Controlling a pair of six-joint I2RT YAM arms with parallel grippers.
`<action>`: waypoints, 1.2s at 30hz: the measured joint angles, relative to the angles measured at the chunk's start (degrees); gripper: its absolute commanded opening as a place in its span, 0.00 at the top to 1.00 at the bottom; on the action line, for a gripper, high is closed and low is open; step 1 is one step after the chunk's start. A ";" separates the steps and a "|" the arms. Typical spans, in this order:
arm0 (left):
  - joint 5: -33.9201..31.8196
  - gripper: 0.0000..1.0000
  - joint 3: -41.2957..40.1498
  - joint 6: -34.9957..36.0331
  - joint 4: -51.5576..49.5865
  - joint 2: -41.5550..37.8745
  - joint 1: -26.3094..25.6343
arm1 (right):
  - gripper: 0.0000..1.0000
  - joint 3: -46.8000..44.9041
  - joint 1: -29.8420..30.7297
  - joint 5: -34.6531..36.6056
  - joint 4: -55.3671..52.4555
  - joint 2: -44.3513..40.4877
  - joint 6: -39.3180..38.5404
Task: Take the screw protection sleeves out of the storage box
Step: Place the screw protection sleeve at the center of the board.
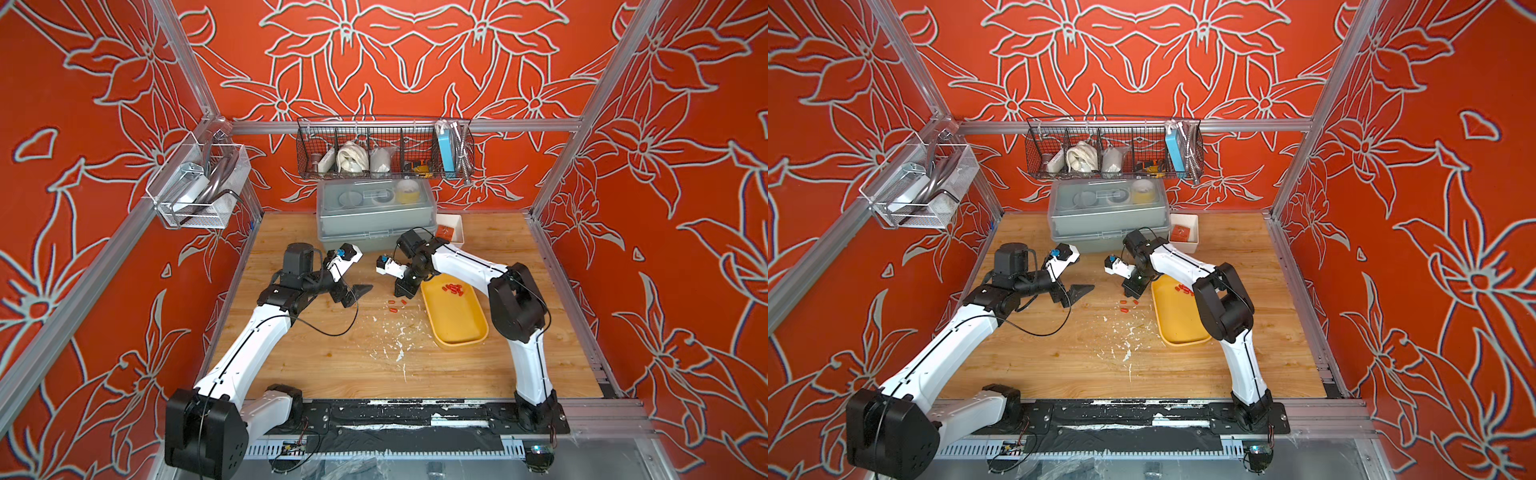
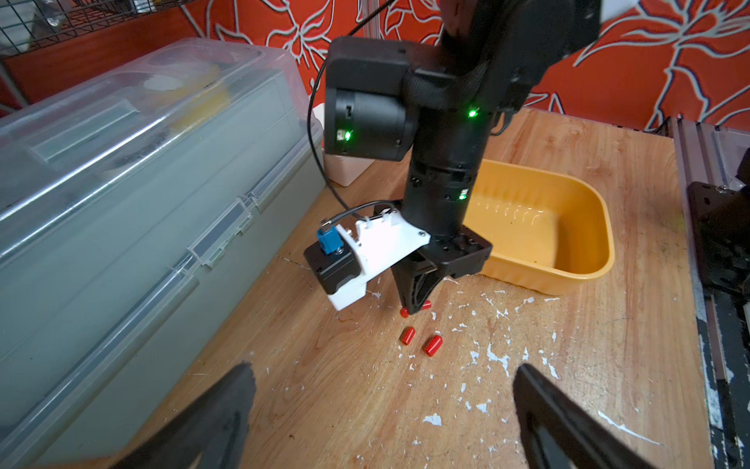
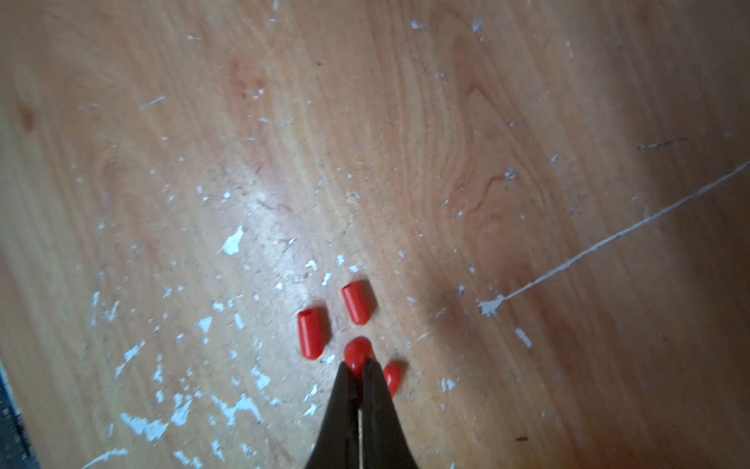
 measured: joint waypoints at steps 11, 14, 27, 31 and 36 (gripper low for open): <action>3.96 0.02 -0.02 -0.22 -0.07 -0.07 0.02 | 0.83 4.98 0.00 2.91 -0.11 6.62 3.82; 5.38 0.02 -0.04 -0.24 -0.07 -0.07 0.02 | 0.76 5.14 0.00 2.89 -0.31 6.56 3.65; 12.81 0.02 -2.73 -2.36 2.01 0.07 -0.92 | 0.66 0.87 -1.25 2.05 -2.01 -8.24 0.57; 12.33 0.02 -2.75 -2.86 3.19 1.66 -4.20 | 0.61 -4.46 -3.67 1.88 -1.73 -15.13 -0.83; 9.88 0.03 -2.71 -3.43 3.98 6.43 -10.36 | 0.58 -15.13 -8.83 3.39 -0.66 -23.50 -2.54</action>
